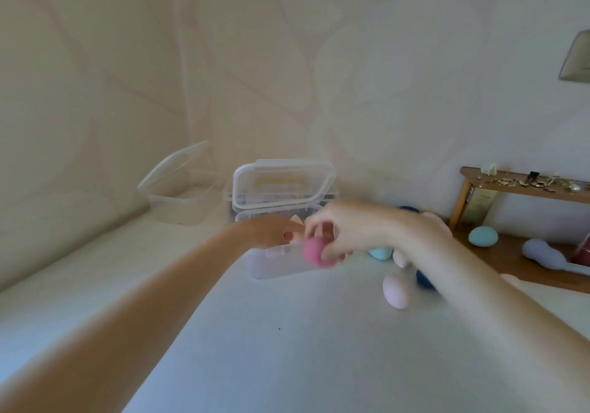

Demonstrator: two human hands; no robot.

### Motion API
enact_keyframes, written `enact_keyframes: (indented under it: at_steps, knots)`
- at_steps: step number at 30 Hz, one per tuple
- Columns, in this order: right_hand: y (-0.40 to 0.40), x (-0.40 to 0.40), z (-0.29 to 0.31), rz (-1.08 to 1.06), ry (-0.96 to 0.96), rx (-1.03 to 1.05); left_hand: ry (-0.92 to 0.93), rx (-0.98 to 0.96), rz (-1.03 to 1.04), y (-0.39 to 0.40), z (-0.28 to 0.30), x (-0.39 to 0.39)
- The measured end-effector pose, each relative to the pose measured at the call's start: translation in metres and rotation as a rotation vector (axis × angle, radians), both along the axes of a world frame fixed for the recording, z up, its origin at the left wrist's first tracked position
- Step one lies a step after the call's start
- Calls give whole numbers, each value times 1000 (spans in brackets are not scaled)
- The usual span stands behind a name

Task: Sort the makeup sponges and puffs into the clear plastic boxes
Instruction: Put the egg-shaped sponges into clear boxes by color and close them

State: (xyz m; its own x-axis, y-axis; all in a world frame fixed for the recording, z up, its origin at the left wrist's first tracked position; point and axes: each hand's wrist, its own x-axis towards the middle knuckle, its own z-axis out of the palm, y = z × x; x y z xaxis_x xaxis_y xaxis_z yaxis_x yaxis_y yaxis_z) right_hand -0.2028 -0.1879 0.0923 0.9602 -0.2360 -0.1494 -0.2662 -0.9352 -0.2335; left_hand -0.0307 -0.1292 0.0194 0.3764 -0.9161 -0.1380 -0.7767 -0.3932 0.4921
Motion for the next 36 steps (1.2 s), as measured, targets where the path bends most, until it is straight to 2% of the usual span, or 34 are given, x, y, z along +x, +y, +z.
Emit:
enact_keyframes:
  at_steps: [2,4,12,16,18,22,25,29,33,36]
  knots:
    - [-11,-6,21,-49,-193,15,-18,6,-14,-2,1,-12]
    - [-24,-7,25,-103,-286,-62,-5,-8,-46,-6,-1,-23]
    - [-36,-14,-3,-174,-212,-88,-251,56,-238,-12,-2,-43]
    - [-39,-13,-3,-217,-426,-30,-212,28,-194,-13,-1,-45]
    - [-39,-8,-3,-237,-549,36,-253,47,-224,-13,-2,-45]
    - [-37,4,-8,-256,-630,94,-339,83,-263,-11,-1,-44]
    - [-38,13,-10,-279,-677,108,-314,86,-266,-11,-4,-40]
    - [-43,29,-12,-288,-631,42,-265,62,-259,-11,-4,-41]
    - [-47,49,-19,-327,-404,12,-199,31,-234,-7,-2,-46]
    - [-49,55,-30,-365,-322,34,-244,9,-256,-4,1,-51]
